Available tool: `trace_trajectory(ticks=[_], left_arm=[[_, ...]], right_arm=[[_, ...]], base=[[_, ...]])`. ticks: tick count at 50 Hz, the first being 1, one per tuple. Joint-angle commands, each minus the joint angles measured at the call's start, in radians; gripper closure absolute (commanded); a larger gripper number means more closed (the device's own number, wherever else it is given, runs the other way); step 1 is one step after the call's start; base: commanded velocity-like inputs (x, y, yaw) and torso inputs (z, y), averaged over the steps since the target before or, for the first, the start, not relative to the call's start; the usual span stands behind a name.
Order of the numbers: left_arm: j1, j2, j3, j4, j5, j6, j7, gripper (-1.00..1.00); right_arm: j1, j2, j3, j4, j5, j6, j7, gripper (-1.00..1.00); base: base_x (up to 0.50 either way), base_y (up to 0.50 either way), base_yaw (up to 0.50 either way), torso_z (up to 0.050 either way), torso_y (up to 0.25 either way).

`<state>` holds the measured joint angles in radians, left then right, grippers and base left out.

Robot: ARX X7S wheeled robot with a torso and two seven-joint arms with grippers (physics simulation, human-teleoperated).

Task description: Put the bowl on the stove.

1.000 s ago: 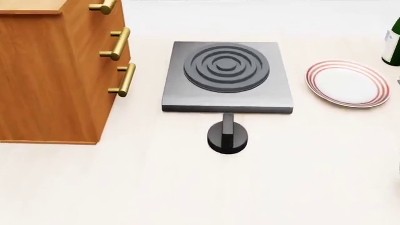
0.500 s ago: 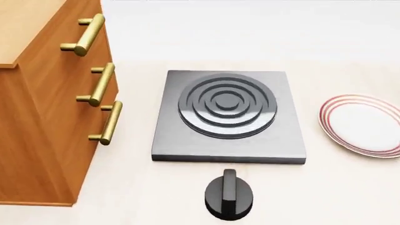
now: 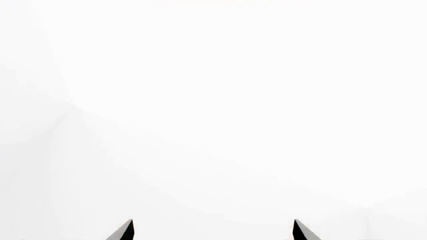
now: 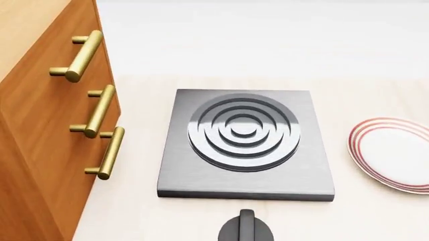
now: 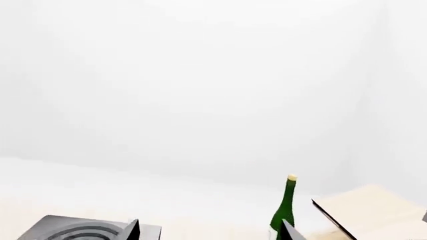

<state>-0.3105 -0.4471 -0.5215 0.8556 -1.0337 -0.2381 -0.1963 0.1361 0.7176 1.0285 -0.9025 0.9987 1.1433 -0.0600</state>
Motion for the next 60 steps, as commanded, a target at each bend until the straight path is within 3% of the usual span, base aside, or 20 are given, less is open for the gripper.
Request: trace_trajectory(ticks=[1,6,12,27,39,60], left_arm=[[0.008,0.008,0.009,-0.009,0.01,0.007,0.01,-1.0],[0.009,0.009,0.012,-0.009,0.015,0.009,0.01,-1.0],[0.014,0.017,0.022,-0.016,0.022,0.013,0.018,-1.0],[0.016,0.018,0.036,-0.019,0.033,0.016,0.022,-1.0],[0.02,0.019,0.042,-0.024,0.04,0.021,0.024,-1.0],[0.028,0.015,0.043,-0.025,0.035,0.027,0.022,-1.0]], right_arm=[[-0.025,0.134,-0.029,0.077,0.06,0.112,-0.017,-1.0],[-0.037,0.217,-0.051,0.17,0.076,0.151,-0.069,-1.0],[-0.141,0.241,0.012,0.241,0.072,0.172,-0.216,-1.0],[-0.228,0.294,0.028,0.374,-0.035,0.184,-0.239,-1.0],[-0.268,0.262,0.022,0.444,-0.084,0.17,-0.235,-1.0],[-0.266,0.203,-0.134,0.533,-0.126,0.111,-0.194,-1.0]], base=[[0.0,0.0,0.0,0.0,0.0],[0.0,0.0,0.0,0.0,0.0],[0.0,0.0,0.0,0.0,0.0],[0.0,0.0,0.0,0.0,0.0],[0.0,0.0,0.0,0.0,0.0],[0.0,0.0,0.0,0.0,0.0]])
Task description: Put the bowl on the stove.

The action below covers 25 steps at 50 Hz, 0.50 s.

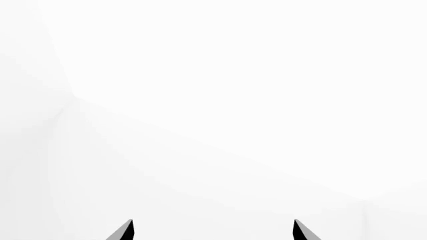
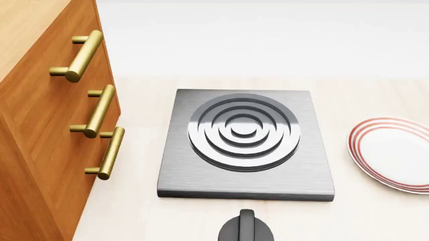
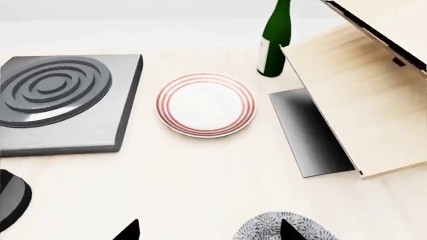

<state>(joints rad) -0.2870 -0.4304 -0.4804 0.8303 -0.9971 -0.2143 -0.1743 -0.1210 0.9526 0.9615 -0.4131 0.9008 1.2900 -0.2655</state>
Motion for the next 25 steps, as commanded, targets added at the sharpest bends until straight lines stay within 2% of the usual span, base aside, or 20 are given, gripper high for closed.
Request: trace_trajectory(ticks=[1,25], left_arm=[[0.004,-0.002,0.002,0.0,0.0,0.003,0.0,-1.0],[0.004,-0.003,0.015,-0.007,0.007,0.011,0.001,-1.0]], right_arm=[[-0.008,-0.034,-0.071,0.046,-0.029,-0.037,0.013,-1.0],[0.084,-0.093,-0.33,0.208,-0.117,-0.162,0.049,-1.0]], base=[[0.0,0.0,0.0,0.0,0.0],[0.0,0.0,0.0,0.0,0.0]])
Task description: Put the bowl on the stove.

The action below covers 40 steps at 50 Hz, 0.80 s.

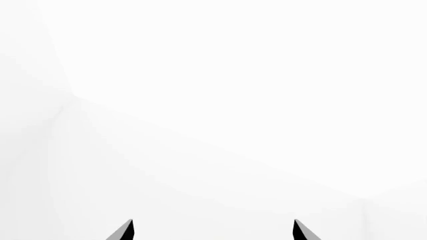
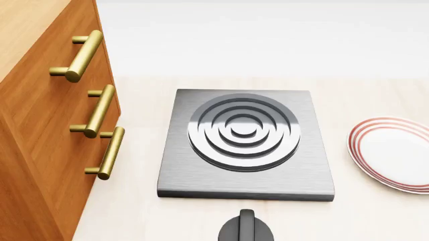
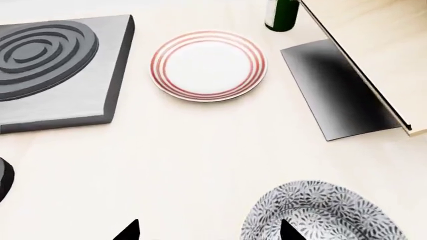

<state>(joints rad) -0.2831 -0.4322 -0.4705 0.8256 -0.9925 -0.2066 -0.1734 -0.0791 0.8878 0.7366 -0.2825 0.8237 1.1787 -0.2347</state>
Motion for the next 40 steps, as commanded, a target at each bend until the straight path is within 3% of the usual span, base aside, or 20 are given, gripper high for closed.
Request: trace_trajectory(ticks=[1,40], left_arm=[[0.0,-0.001,0.005,-0.002,0.002,0.004,-0.001,-1.0],[0.005,-0.007,0.018,-0.002,0.006,0.013,-0.004,-1.0]], right_arm=[[0.043,-0.029,-0.11,0.082,-0.042,-0.051,0.02,-1.0],[0.186,-0.074,-0.273,0.305,-0.152,-0.123,0.099,-1.0]], base=[[0.0,0.0,0.0,0.0,0.0],[0.0,0.0,0.0,0.0,0.0]])
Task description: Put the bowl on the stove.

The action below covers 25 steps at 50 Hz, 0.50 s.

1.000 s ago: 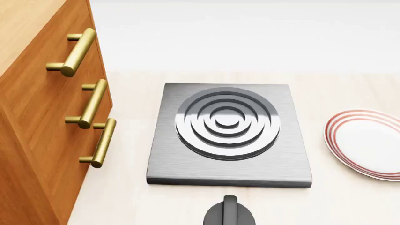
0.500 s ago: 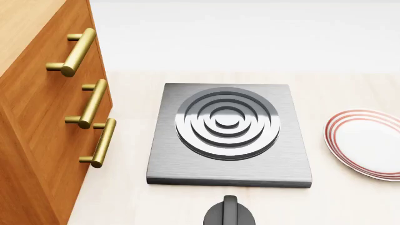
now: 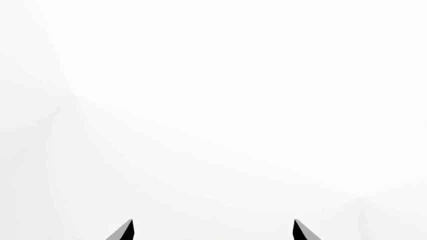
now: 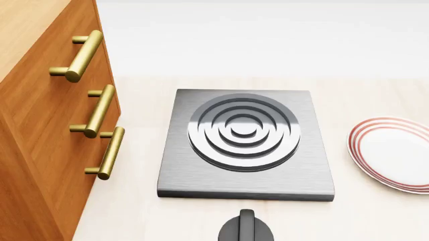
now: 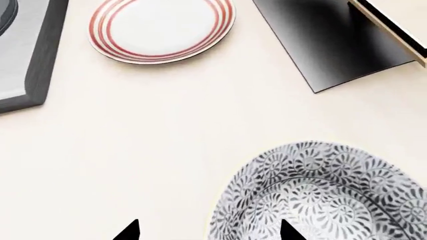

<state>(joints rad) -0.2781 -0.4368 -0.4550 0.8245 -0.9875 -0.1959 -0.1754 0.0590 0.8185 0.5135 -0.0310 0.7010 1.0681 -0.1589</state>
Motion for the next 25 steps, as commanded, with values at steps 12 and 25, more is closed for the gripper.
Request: trace_trajectory(ticks=[12,25], left_arm=[[0.003,-0.003,0.007,-0.003,0.004,0.006,-0.001,-1.0],[0.004,-0.007,0.008,-0.004,0.003,0.01,-0.003,-1.0]], right_arm=[[0.024,-0.016,-0.057,0.077,-0.046,-0.027,0.03,-1.0],[-0.014,-0.038,-0.062,0.084,-0.056,-0.045,0.029,-1.0]], base=[[0.0,0.0,0.0,0.0,0.001],[0.0,0.0,0.0,0.0,0.0]])
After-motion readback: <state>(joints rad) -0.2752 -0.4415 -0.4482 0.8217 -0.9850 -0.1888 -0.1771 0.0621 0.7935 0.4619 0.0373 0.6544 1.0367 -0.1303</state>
